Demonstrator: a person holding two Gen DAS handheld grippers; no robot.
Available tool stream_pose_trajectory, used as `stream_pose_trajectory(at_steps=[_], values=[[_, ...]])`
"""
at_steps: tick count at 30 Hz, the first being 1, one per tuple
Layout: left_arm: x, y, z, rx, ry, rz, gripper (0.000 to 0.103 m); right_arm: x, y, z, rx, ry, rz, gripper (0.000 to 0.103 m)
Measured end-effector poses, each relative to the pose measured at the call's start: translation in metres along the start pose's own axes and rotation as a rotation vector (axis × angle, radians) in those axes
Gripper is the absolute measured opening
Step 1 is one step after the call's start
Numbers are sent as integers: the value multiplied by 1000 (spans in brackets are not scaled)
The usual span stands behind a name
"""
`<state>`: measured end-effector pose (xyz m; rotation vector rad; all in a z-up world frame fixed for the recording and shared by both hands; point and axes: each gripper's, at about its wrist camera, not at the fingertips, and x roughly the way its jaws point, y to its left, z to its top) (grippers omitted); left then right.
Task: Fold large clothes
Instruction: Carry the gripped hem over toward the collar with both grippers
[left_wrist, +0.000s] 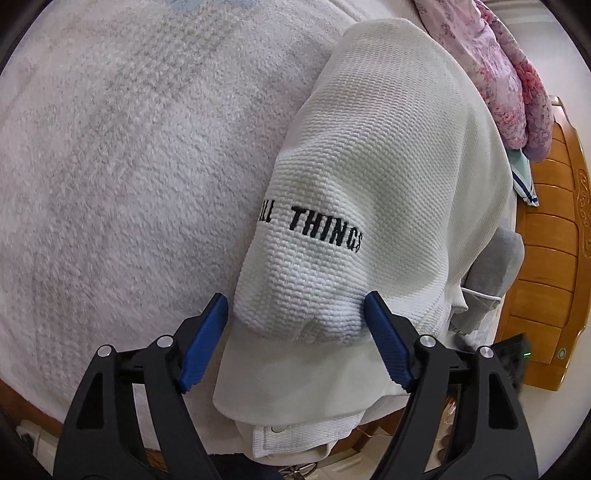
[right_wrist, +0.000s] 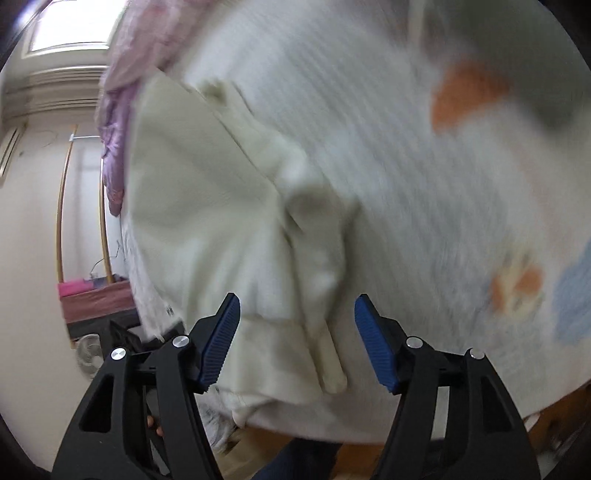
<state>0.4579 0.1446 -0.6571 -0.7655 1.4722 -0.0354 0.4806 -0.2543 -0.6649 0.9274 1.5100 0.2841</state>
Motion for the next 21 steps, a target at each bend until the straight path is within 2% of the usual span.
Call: stream_pose_trajectory(at_steps=[4, 7, 12, 14, 15, 16, 19, 21], values=[[3, -10, -5, -23, 0, -14, 76, 24, -11, -4, 71, 27, 77, 64], [2, -8, -6, -36, -2, -21, 76, 32, -14, -1, 126, 27, 149, 76], [7, -5, -8, -83, -2, -41, 78, 46, -8, 16, 149, 51, 189, 89], [9, -2, -10, -86, -12, -37, 78, 47, -2, 19, 152, 54, 194, 89], [9, -2, -10, -87, -14, -36, 78, 46, 2, 22, 149, 57, 200, 86], [9, -2, -10, -94, -19, -37, 78, 48, 12, 23, 140, 74, 242, 86], [8, -1, -12, -105, -28, -45, 79, 64, 37, 31, 76, 85, 146, 86], [8, 1, -13, -108, -32, -50, 79, 70, 25, 35, 150, 71, 176, 86]])
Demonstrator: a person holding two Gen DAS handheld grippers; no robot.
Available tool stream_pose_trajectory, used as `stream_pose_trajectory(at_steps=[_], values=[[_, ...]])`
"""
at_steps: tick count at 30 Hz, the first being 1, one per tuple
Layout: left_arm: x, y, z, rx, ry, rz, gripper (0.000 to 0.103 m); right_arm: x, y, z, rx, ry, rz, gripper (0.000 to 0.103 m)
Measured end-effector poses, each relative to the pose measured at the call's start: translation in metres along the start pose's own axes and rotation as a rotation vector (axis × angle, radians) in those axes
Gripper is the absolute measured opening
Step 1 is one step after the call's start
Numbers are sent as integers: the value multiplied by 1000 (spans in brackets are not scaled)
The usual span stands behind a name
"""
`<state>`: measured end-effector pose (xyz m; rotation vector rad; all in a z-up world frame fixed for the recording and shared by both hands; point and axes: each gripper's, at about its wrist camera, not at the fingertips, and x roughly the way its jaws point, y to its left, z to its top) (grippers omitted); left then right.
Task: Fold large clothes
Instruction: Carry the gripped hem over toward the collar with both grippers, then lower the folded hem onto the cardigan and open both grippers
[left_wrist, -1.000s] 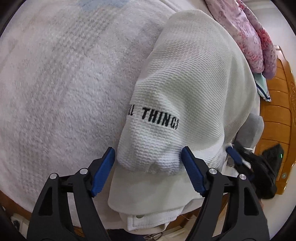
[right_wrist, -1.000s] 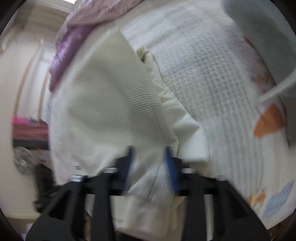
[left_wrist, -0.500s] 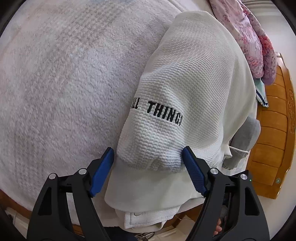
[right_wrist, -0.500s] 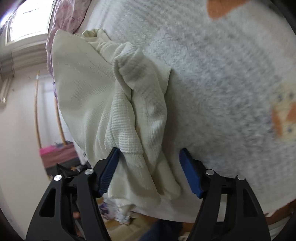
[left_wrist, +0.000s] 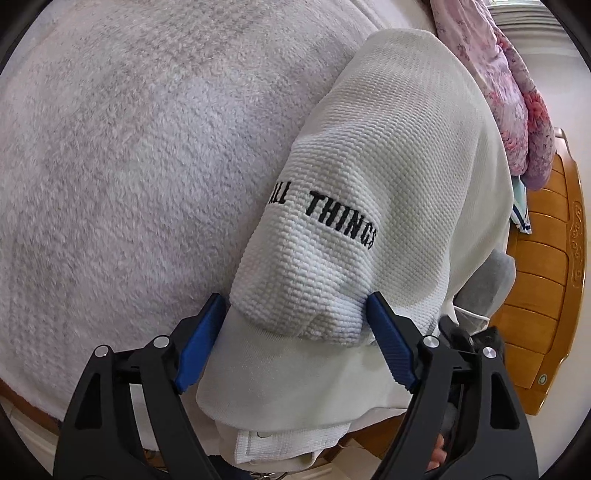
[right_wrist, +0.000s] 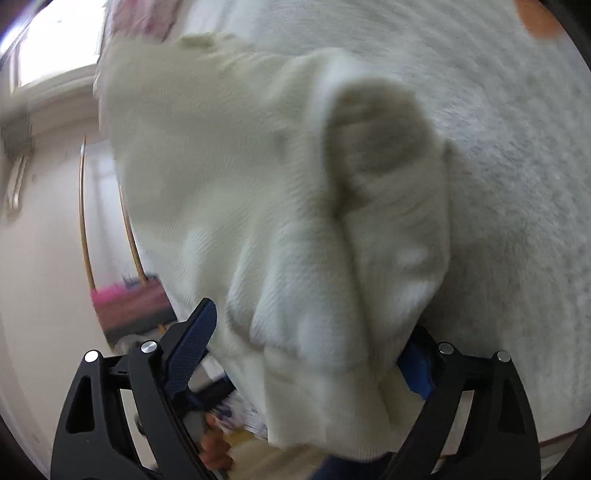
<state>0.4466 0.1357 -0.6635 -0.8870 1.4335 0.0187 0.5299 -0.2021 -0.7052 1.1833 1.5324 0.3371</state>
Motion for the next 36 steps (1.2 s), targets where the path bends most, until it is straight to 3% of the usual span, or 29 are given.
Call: stream_pose_trajectory(at_steps=[3, 6, 10, 13, 15, 17, 19, 20, 22, 31, 36], values=[[1, 2, 0, -3, 4, -3, 79, 2, -8, 4, 50, -7, 52, 87], [3, -4, -2, 27, 11, -15, 79, 0, 12, 4, -3, 14, 130, 85], [15, -8, -4, 72, 17, -6, 91, 8, 2, 4, -1, -26, 54, 77], [20, -11, -3, 102, 13, 14, 92, 13, 9, 4, -2, -73, 24, 73], [15, -16, -3, 125, 4, 24, 77, 12, 18, -3, -42, -87, -51, 48], [9, -19, -5, 145, 12, 34, 51, 7, 25, -8, -40, -105, -41, 32], [-3, -25, -6, 207, 19, 27, 34, 3, 40, -15, -78, -125, -98, 28], [-11, -32, -6, 247, 21, 30, 30, 1, 62, -22, -161, -145, -176, 26], [-28, -44, -5, 285, 19, 18, 28, -3, 94, -34, -261, -177, -257, 24], [-138, -115, -20, 423, -71, -106, 27, -80, 210, -71, -472, -296, -248, 23], [-173, -146, -42, 422, -104, -171, 27, -129, 223, -82, -523, -310, -227, 23]])
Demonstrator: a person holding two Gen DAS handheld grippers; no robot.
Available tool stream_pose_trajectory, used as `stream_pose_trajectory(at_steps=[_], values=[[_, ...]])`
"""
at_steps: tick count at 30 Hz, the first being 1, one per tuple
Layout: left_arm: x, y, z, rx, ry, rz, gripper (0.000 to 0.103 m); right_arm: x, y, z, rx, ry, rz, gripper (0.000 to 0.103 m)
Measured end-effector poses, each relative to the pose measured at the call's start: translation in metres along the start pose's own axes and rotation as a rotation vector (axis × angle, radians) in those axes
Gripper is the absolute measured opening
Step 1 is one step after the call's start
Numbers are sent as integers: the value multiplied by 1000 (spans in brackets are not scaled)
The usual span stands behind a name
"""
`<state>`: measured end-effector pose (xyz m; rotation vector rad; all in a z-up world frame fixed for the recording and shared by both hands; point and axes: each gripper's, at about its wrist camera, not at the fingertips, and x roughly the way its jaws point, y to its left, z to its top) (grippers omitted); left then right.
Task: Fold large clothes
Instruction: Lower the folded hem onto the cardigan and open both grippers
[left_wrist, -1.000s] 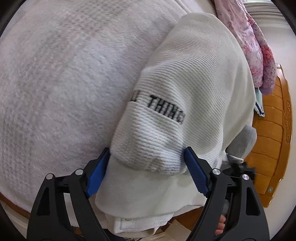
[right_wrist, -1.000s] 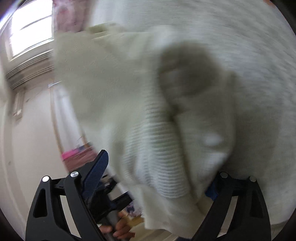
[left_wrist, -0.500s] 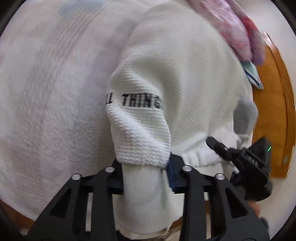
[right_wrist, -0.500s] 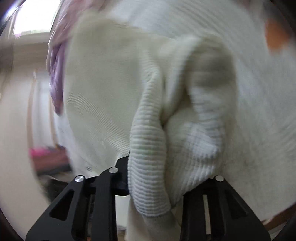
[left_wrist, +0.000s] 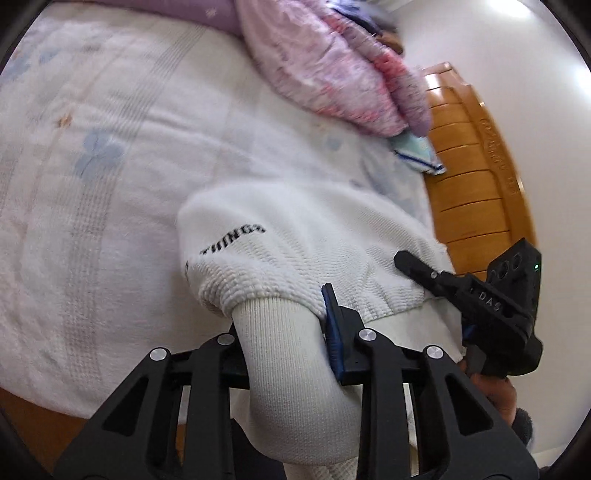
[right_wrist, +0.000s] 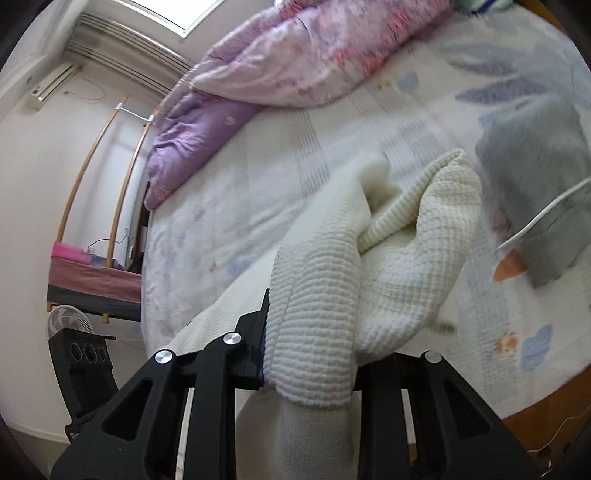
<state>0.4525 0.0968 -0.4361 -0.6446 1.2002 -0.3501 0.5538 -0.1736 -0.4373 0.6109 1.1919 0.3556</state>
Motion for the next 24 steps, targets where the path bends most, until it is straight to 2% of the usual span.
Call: stream_pose_trajectory(at_steps=[5, 10, 15, 18, 20, 21, 24], values=[[-3, -65, 5, 60, -66, -26, 27, -44, -19, 13, -2, -43, 37, 23], [24, -138, 15, 128, -138, -38, 27, -96, -58, 60, -38, -102, 98, 23], [76, -224, 37, 166, -237, -67, 27, -144, -99, 127, -126, -165, 133, 23], [112, -266, 49, 180, -287, -97, 27, -170, -140, 163, -164, -207, 156, 23], [136, -287, 49, 205, -319, -102, 27, -179, -175, 176, -165, -224, 175, 23], [155, -297, 44, 246, -330, -78, 27, -178, -193, 179, -149, -211, 179, 23], [212, -303, 25, 314, -297, -32, 27, -156, -256, 171, -86, -135, 96, 23]])
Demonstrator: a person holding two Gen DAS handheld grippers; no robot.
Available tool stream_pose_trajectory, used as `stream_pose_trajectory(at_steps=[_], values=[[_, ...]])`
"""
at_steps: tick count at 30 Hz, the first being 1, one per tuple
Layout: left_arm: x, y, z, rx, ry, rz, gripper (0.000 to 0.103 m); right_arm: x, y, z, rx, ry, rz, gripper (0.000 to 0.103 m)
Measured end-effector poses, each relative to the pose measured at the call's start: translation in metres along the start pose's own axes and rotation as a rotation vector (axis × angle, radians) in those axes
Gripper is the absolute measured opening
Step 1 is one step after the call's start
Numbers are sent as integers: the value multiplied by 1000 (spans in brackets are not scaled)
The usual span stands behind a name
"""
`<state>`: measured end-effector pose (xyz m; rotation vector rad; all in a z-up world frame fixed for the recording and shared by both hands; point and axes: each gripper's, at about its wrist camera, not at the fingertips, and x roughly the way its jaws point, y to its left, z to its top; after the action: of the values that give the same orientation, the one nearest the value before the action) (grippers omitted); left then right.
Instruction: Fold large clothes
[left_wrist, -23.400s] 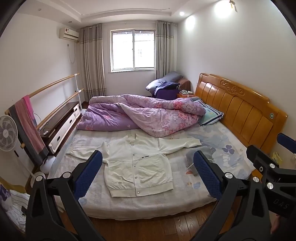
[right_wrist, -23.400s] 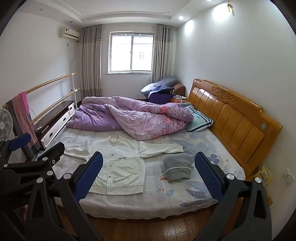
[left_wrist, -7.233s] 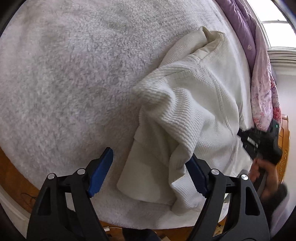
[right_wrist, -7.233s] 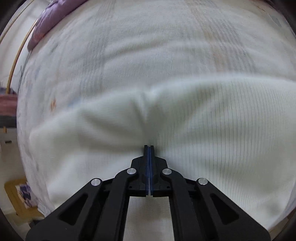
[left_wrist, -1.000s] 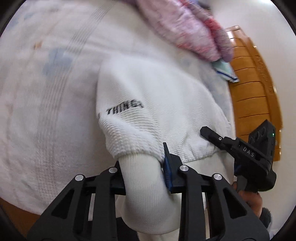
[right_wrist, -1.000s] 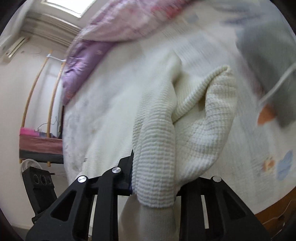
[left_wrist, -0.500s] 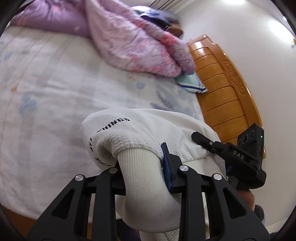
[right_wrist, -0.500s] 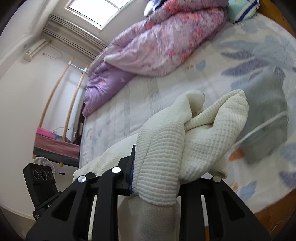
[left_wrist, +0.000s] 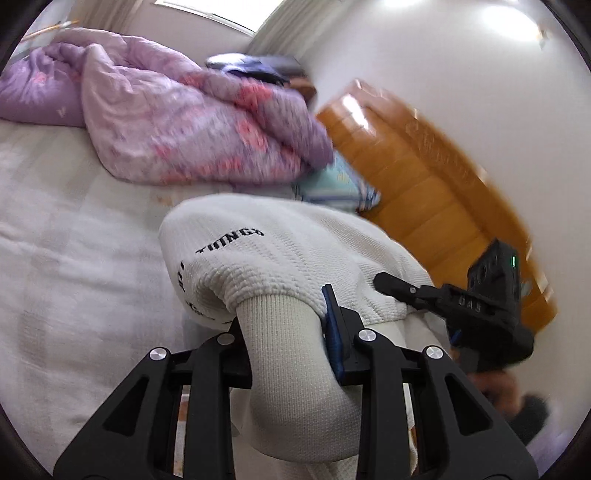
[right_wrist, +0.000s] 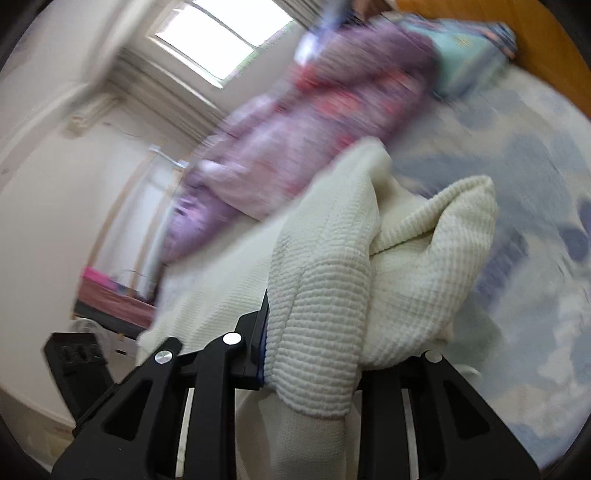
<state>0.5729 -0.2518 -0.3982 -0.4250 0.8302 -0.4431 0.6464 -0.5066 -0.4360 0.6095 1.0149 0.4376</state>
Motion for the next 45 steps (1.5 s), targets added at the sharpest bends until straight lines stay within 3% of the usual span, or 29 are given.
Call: stream_pose_trajectory(at_steps=[3, 4, 6, 10, 14, 17, 21, 23, 25, 26, 27, 28, 32, 35, 39, 45], values=[[67, 11, -54, 19, 135, 36, 27, 30, -75, -34, 121, 94, -98, 23], [92, 19, -78, -5, 214, 60, 28, 38, -91, -44, 142, 126, -125, 23], [111, 26, -103, -17, 280, 88, 29, 53, -129, -69, 238, 179, -133, 23], [126, 45, -134, -80, 326, 142, 43, 63, -154, -92, 300, 216, -106, 27], [125, 52, -126, -109, 321, 196, 74, 59, -150, -89, 270, 255, -157, 37], [111, 60, -112, -167, 296, 214, 80, 53, -137, -81, 206, 298, -206, 40], [88, 71, -98, -260, 243, 225, 86, 41, -121, -77, 135, 349, -313, 59], [91, 74, -94, -265, 264, 243, 86, 30, -121, -77, 107, 357, -372, 59], [101, 70, -96, -227, 311, 262, 86, 20, -119, -78, 48, 357, -457, 59], [106, 68, -98, -194, 339, 298, 86, 15, -112, -76, -1, 349, -487, 47], [109, 68, -102, -174, 348, 322, 86, 12, -103, -75, -42, 334, -491, 29], [113, 70, -106, -176, 355, 334, 85, 10, -93, -73, -85, 325, -487, 26], [113, 84, -117, -242, 376, 326, 88, 37, -52, -69, -245, 332, -409, 25], [114, 92, -117, -244, 378, 323, 91, 85, -53, -77, -347, 409, -493, 23], [116, 89, -119, -241, 403, 279, 91, 106, -83, -84, -266, 451, -516, 23], [86, 99, -107, -317, 378, 260, 91, 95, -48, -87, -307, 436, -583, 28]])
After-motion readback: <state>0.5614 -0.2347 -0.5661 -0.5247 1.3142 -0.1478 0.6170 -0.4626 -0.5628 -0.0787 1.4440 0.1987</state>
